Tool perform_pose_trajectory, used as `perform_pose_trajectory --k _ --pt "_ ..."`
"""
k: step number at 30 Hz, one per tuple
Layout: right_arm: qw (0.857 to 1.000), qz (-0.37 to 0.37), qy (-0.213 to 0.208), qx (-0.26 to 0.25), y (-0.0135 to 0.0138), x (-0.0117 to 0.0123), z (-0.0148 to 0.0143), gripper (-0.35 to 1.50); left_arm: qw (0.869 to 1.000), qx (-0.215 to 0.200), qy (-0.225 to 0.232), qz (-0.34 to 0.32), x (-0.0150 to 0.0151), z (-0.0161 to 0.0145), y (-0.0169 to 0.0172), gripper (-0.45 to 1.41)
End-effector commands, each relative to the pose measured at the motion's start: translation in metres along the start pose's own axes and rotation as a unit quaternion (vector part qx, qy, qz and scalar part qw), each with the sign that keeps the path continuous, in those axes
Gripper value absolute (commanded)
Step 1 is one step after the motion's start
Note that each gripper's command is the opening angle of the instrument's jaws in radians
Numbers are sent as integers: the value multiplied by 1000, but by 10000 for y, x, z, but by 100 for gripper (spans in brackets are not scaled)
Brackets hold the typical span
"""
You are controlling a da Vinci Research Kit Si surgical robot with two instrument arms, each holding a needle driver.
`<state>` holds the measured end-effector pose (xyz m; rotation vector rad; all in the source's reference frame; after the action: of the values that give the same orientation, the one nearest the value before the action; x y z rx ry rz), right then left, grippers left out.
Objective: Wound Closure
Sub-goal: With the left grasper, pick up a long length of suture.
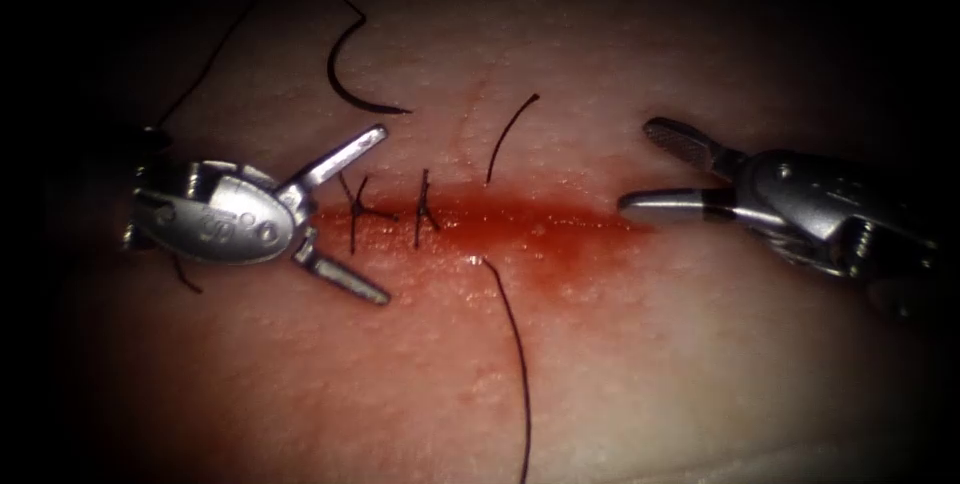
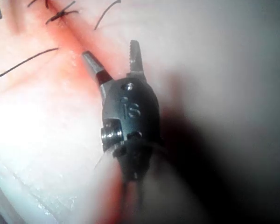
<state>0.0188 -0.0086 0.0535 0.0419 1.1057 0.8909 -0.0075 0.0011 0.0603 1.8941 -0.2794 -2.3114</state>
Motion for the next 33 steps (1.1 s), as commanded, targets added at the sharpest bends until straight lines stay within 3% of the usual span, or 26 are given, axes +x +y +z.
perform_pose_trajectory --k 1,5,10,17,21,33 --pt "1000 0 0 2 -4 -3 3 128 1000 -2 2 10 -1 7 5 27" --pt "1000 0 0 2 -8 -3 0 130 1000 4 -10 15 10 11 16 31" --pt "1000 0 1 3 -12 -3 -5 131 999 -11 -18 37 26 17 34 64" --pt "1000 0 1 3 -12 -4 -6 131 996 -53 -28 72 34 37 72 89" --pt "1000 -1 1 3 -12 -4 -5 130 991 -72 -18 107 45 51 88 94" --pt "1000 -6 1 4 -13 -15 -3 121 983 -88 29 161 73 75 107 86"
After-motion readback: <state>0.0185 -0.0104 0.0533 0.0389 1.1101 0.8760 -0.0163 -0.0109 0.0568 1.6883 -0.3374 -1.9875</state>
